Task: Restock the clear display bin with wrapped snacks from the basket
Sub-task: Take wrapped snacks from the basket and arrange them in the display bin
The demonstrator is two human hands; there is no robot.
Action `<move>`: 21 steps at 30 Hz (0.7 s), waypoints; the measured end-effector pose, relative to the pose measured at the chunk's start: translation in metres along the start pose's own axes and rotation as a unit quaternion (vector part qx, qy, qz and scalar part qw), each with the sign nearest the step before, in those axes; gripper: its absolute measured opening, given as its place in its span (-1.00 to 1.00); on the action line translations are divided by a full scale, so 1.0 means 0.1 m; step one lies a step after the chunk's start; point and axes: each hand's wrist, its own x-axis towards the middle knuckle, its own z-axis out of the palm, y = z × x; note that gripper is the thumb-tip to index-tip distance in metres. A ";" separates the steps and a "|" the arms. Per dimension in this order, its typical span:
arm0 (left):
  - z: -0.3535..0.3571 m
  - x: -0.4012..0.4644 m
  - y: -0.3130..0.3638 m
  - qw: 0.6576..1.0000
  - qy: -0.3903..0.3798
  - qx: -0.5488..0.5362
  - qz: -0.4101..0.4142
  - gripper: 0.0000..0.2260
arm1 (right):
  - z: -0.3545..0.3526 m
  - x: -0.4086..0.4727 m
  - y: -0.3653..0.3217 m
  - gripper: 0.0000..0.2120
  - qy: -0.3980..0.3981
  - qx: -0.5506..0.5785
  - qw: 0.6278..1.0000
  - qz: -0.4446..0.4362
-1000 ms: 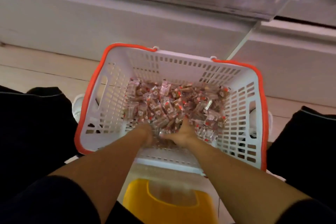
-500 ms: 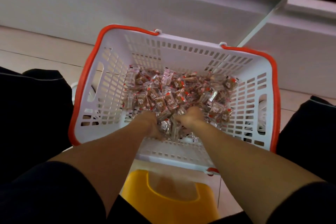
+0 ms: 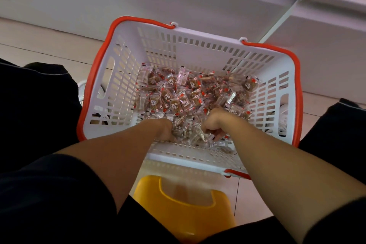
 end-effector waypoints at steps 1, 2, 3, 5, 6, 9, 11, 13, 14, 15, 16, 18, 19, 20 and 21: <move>0.00 -0.01 0.02 1.000 -0.010 0.000 0.006 -0.53 | 0.01 -0.01 0.00 -0.90 -0.003 -0.006 1.000 -0.001; 0.00 -0.03 0.04 1.000 -0.017 0.007 0.011 -0.52 | 0.03 -0.02 0.01 -0.91 0.000 -0.010 1.000 -0.005; 0.00 -0.04 0.06 0.999 -0.019 0.021 0.014 -0.54 | 0.05 -0.02 0.03 -0.91 0.012 -0.019 1.000 -0.014; -0.02 -0.06 0.11 0.999 -0.015 0.047 0.020 -0.62 | 0.11 -0.02 0.05 -0.91 0.058 -0.030 0.997 -0.049; -0.04 -0.08 0.13 0.998 -0.016 0.057 0.023 -0.65 | 0.14 -0.01 0.07 -0.91 0.077 -0.024 0.994 -0.067; -0.17 -0.15 0.18 0.997 -0.049 0.065 0.003 -0.66 | 0.17 -0.02 0.07 -0.57 0.093 0.031 0.988 -0.117; -0.28 -0.20 0.17 0.997 -0.062 0.026 -0.024 -0.66 | 0.14 -0.05 0.03 -0.50 0.108 0.037 0.983 -0.145; -0.40 -0.25 0.13 0.996 -0.065 -0.048 -0.036 -0.69 | 0.07 -0.07 -0.02 -0.57 0.123 0.043 0.979 -0.155; -0.45 -0.27 0.12 0.994 -0.059 -0.090 -0.037 -0.72 | 0.03 -0.08 -0.03 -0.64 0.124 0.050 0.979 -0.157; -0.51 -0.31 0.11 0.990 -0.047 -0.125 -0.036 -0.77 | -0.03 -0.10 -0.03 -0.73 0.119 0.058 0.978 -0.159; -0.57 -0.36 0.10 0.987 -0.030 -0.153 -0.035 -0.80 | -0.09 -0.13 -0.02 -0.80 0.110 0.064 0.979 -0.158; -0.66 -0.47 0.07 0.981 -0.008 -0.192 -0.033 -0.77 | -0.23 -0.24 0.01 -0.81 0.088 0.071 0.981 -0.157; -0.69 -0.51 0.05 0.977 -0.005 -0.213 -0.030 -0.75 | -0.30 -0.30 0.02 -0.79 0.077 0.083 0.980 -0.161; -0.72 -0.57 0.03 0.970 -0.004 -0.241 -0.024 -0.75 | -0.36 -0.38 0.02 -0.76 0.068 0.108 0.977 -0.169; -0.75 -0.63 0.02 0.960 -0.004 -0.281 -0.014 -0.78 | -0.42 -0.47 0.02 -0.77 0.055 0.146 0.971 -0.180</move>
